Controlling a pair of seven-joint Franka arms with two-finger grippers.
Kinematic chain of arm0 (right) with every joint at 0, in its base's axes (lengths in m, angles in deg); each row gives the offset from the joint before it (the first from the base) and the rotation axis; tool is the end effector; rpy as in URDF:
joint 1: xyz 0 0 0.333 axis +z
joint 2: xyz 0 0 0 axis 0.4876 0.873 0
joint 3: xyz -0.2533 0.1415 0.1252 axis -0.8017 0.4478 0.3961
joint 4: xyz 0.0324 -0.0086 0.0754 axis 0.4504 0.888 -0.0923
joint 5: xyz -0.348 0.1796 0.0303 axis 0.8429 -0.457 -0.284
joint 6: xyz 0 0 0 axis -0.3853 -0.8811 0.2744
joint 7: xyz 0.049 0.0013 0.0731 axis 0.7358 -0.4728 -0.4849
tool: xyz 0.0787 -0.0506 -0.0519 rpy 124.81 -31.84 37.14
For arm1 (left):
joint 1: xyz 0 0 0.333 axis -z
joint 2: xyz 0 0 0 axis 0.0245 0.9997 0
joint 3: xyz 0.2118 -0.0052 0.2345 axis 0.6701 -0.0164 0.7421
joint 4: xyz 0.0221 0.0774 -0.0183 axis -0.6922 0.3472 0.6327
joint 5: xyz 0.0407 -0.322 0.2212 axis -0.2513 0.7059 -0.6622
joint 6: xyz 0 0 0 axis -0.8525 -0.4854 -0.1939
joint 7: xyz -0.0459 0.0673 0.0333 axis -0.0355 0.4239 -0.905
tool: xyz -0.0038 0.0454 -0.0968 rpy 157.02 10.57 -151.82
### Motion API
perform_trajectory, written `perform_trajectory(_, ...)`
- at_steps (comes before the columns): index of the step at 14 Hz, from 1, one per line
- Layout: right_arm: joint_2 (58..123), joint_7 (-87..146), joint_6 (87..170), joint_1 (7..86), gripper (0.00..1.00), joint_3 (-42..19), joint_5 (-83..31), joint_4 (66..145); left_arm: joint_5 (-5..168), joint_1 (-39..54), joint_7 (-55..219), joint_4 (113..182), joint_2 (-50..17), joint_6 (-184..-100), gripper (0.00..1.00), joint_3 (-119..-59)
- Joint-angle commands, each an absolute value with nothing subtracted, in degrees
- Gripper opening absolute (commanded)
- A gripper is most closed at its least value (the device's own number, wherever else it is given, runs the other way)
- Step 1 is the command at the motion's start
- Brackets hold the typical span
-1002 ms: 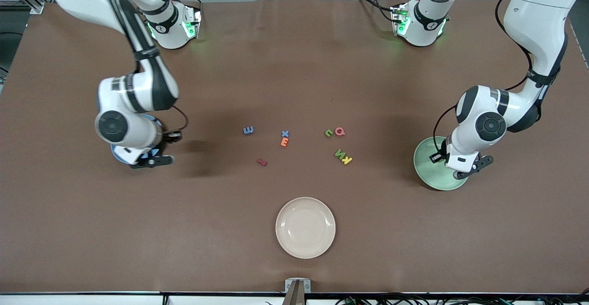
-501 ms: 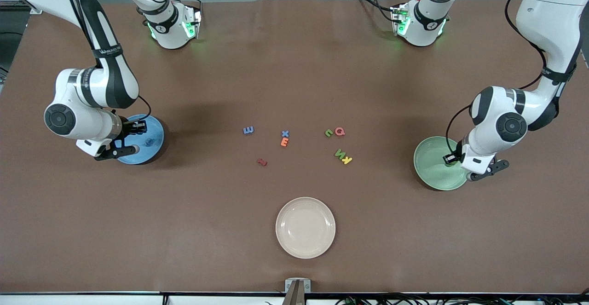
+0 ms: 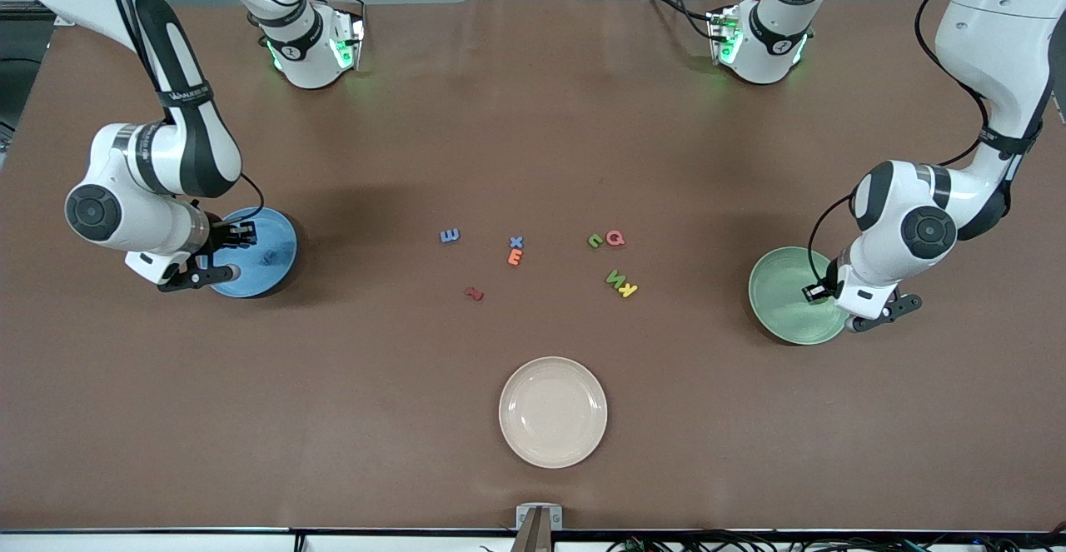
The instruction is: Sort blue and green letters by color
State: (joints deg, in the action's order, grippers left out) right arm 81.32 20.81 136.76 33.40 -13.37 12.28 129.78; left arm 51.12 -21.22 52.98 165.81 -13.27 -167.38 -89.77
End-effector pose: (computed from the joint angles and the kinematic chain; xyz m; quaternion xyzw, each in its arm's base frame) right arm 0.5387 -0.0327 0.2664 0.9877 0.0969 -0.1224 0.0064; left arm 0.5873 0.0070 0.1961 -0.9828 -0.1812 0.0037 0.0341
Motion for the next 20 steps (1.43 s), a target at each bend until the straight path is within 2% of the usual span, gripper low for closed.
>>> perform_trajectory(1,80.9,20.3,138.4,32.3,0.04,-12.2,12.8,130.7,49.8,-21.4,53.2,164.3,-12.0,-167.8,0.07,-90.0)
perform_trajectory(2,80.9,20.4,138.3,32.3,0.36,-12.2,12.4,130.7,49.8,-21.4,53.1,164.3,-11.9,-167.8,0.10,-90.0)
perform_trajectory(3,80.9,20.5,138.3,32.3,0.97,-12.2,12.2,130.8,49.8,-21.4,52.8,164.3,-11.9,-167.8,0.17,-90.0)
perform_trajectory(4,80.9,20.5,138.1,32.3,1.00,-12.1,12.2,130.8,49.8,-21.2,52.5,164.2,-11.9,-167.8,0.25,-90.0)
perform_trajectory(6,80.9,20.5,138.1,32.3,1.00,-12.1,12.2,130.9,50.3,-21.0,52.2,164.2,-12.0,-167.8,0.72,-90.1)
perform_trajectory(7,80.9,20.6,138.0,32.3,1.00,-12.1,12.2,130.9,50.5,-21.2,52.2,164.2,-12.2,-167.8,0.91,-90.1)
perform_trajectory(8,80.8,20.6,137.9,32.3,1.00,-12.1,12.2,130.9,50.6,-21.2,52.2,164.2,-12.4,-167.7,1.00,-90.2)
perform_trajectory(13,80.7,25.4,136.8,34.7,1.00,-11.7,9.9,130.8,50.7,-20.6,47.1,164.2,-13.2,-167.2,1.00,-92.5)
perform_trajectory(18,80.3,40.8,137.7,46.7,1.00,-11.7,4.0,131.3,50.6,-18.3,34.1,164.2,-12.9,-167.2,0.99,-97.7)
perform_trajectory(20,80.5,42.3,139.8,51.8,1.00,-11.7,2.4,131.3,50.6,-15.0,29.0,164.1,-13.0,-167.2,0.95,-98.1)
